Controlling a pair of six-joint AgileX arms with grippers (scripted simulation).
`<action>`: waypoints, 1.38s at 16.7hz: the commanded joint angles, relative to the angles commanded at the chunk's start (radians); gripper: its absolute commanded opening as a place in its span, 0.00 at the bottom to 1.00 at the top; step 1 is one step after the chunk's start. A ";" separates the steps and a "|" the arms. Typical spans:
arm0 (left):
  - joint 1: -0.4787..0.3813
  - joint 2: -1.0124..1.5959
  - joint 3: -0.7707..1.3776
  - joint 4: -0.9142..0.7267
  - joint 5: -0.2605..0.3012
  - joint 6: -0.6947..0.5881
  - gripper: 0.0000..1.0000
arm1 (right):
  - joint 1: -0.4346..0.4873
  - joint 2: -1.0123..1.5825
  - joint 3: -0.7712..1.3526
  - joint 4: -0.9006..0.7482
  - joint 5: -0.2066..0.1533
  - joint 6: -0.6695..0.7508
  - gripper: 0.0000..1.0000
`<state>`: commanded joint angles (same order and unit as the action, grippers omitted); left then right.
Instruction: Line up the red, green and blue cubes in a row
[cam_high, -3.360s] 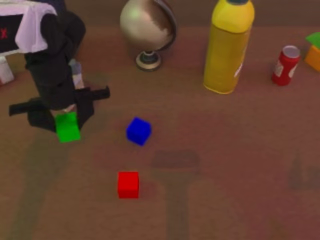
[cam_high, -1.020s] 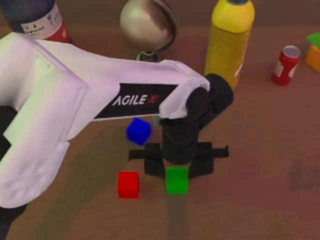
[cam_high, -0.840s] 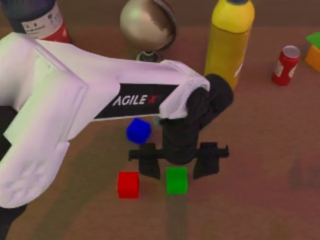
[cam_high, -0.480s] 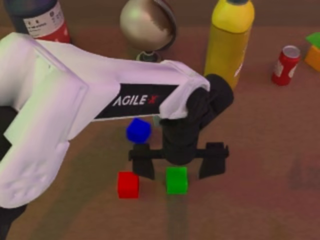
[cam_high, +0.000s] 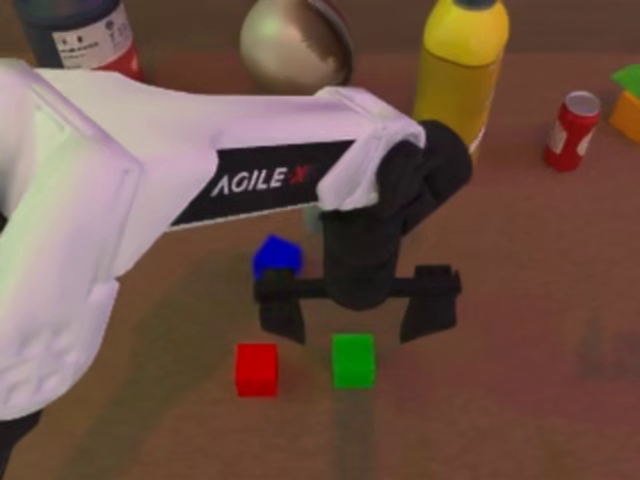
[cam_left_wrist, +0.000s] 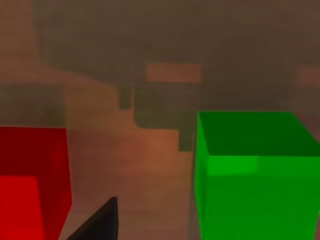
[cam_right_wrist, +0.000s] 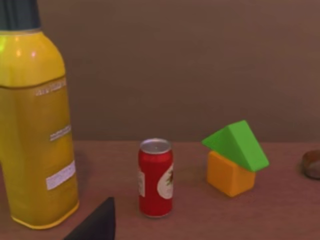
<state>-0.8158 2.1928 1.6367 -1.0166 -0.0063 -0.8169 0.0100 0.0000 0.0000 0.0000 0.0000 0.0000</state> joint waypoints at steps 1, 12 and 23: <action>0.002 -0.014 0.024 -0.041 0.000 0.000 1.00 | 0.000 0.000 0.000 0.000 0.000 0.000 1.00; 0.027 -0.026 0.104 -0.125 -0.001 0.070 1.00 | 0.000 0.000 0.000 0.000 0.000 0.000 1.00; 0.267 0.130 0.304 -0.183 0.010 0.739 1.00 | 0.000 0.000 0.000 0.000 0.000 0.000 1.00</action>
<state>-0.5492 2.3227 1.9410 -1.1998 0.0039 -0.0783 0.0100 0.0000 0.0000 0.0000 0.0000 0.0000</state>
